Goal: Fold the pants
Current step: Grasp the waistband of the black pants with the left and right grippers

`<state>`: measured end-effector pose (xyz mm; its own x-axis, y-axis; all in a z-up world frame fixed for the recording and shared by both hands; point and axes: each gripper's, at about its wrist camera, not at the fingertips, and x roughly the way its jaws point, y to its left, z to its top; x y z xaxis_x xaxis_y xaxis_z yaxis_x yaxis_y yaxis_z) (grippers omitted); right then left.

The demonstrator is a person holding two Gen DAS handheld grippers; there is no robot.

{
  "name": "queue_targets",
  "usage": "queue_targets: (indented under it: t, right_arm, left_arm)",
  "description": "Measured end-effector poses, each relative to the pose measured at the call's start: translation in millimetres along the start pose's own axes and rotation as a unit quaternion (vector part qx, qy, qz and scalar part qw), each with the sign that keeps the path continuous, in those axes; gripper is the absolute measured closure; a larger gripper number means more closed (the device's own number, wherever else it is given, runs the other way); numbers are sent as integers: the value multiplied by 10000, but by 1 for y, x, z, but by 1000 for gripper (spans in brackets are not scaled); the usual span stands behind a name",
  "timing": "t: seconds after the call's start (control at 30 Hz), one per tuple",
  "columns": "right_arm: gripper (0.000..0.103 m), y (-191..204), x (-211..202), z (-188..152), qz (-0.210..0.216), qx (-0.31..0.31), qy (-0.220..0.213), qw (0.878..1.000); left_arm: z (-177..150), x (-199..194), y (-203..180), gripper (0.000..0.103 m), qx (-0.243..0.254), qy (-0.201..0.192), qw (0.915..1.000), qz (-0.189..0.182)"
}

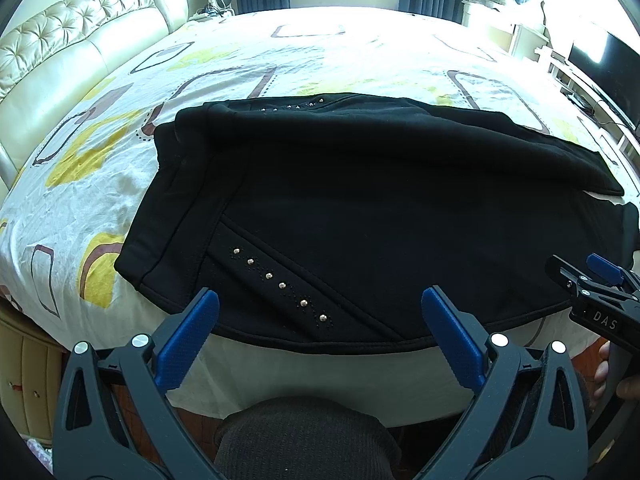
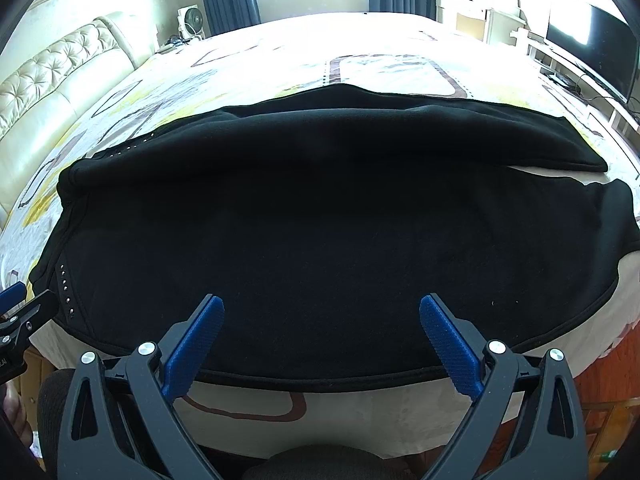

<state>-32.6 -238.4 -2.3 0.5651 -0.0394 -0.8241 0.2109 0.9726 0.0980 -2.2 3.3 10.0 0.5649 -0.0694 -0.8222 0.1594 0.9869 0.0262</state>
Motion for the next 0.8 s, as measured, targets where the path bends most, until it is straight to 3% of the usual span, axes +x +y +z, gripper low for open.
queue_targets:
  t: [0.17, 0.3, 0.37, 0.43, 0.57, 0.67, 0.8]
  right_arm:
    - [5, -2, -2, 1, 45, 49, 2, 10000]
    - [5, -6, -5, 2, 160, 77, 35, 9998]
    - [5, -5, -6, 5, 236, 44, 87, 9997]
    - [5, -4, -6, 9, 320, 31, 105, 9994]
    - [5, -2, -11, 16, 467, -118, 79, 9988]
    - [5, 1, -15, 18, 519, -265, -8, 9983]
    - [5, 2, -12, 16, 638, -332, 48, 9974]
  left_arm:
    - [5, -1, 2, 2, 69, 58, 9999, -121]
    - [32, -12, 23, 2, 120, 212, 9953, -940]
    - [52, -17, 47, 2, 34, 165, 9924, -1222]
    - [72, -12, 76, 2, -66, 141, 9936, -1121]
    - [114, 28, 144, 2, -479, 435, 9893, -1311]
    - [144, 75, 197, 2, -1126, 786, 9732, -1844]
    - [173, 137, 248, 2, -1828, 1080, 9454, -2473]
